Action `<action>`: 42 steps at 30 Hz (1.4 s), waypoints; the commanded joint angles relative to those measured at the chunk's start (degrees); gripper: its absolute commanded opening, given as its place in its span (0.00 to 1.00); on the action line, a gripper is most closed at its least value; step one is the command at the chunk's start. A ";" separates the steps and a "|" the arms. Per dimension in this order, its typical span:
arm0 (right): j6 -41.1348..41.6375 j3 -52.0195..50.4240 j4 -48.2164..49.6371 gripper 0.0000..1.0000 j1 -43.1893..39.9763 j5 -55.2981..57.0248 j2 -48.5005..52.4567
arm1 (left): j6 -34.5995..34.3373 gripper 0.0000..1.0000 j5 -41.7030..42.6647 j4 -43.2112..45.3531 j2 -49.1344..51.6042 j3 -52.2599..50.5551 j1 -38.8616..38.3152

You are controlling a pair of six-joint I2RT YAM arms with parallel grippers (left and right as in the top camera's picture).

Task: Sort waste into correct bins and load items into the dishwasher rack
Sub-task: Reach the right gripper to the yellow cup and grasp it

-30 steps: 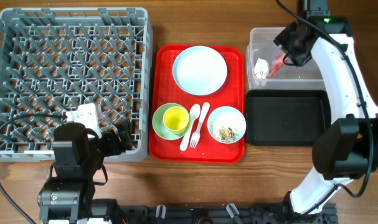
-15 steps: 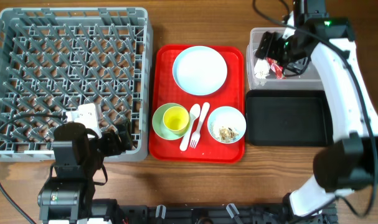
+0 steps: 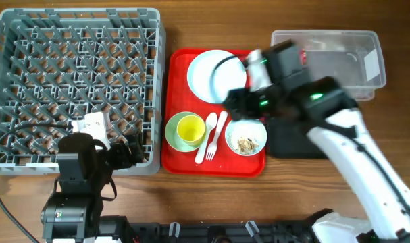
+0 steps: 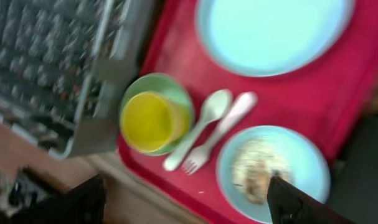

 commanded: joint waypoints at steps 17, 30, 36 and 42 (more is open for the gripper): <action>17.75 -1.27 8.07 0.31 11.98 6.19 25.33 | 0.68 1.00 0.94 0.15 -0.15 0.98 0.33; 17.88 -1.29 8.55 0.15 12.55 5.07 25.94 | 0.68 1.00 0.94 -0.11 -0.15 0.98 0.33; 17.92 -1.29 8.17 0.04 12.98 4.72 25.94 | 0.68 1.00 0.94 -0.26 -0.15 0.98 0.33; 17.57 -0.90 7.72 0.04 12.28 5.07 23.02 | 0.63 1.00 3.91 0.61 -0.15 0.98 0.33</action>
